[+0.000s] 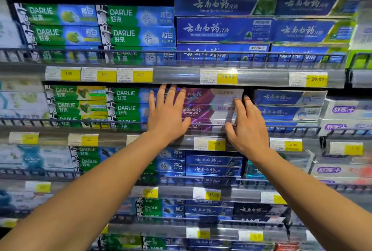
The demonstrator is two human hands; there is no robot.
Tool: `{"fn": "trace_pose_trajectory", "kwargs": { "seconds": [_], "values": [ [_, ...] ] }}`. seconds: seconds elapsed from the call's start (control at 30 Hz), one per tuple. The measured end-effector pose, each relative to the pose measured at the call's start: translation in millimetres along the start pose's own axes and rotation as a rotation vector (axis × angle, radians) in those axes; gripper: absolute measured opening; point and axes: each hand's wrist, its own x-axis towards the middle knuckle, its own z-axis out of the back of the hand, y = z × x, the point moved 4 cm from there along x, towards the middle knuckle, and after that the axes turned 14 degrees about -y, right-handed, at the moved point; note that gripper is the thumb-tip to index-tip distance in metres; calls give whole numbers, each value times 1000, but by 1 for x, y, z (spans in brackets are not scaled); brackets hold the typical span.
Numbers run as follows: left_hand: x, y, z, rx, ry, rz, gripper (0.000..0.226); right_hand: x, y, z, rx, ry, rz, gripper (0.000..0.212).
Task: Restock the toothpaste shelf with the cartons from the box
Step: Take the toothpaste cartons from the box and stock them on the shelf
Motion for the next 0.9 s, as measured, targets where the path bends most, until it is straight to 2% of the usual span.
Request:
{"fn": "trace_pose_trajectory", "kwargs": {
  "seconds": [0.33, 0.5, 0.6, 0.7, 0.9],
  "values": [
    [-3, 1, 4, -15, -26, 11, 79, 0, 0, -5, 87, 9, -36, 71],
    [-6, 4, 4, -27, -31, 4, 79, -3, 4, 3, 88, -64, -28, 66],
    [-17, 15, 6, -54, -51, 10, 81, -7, 22, 6, 75, -82, 83, 62],
    [-33, 38, 6, -54, -27, 52, 80, -10, 53, 1, 73, -33, 212, 65],
    [-53, 92, 8, 10, 40, 124, 80, -11, 126, -16, 92, 39, 360, 67]
  ]
}}
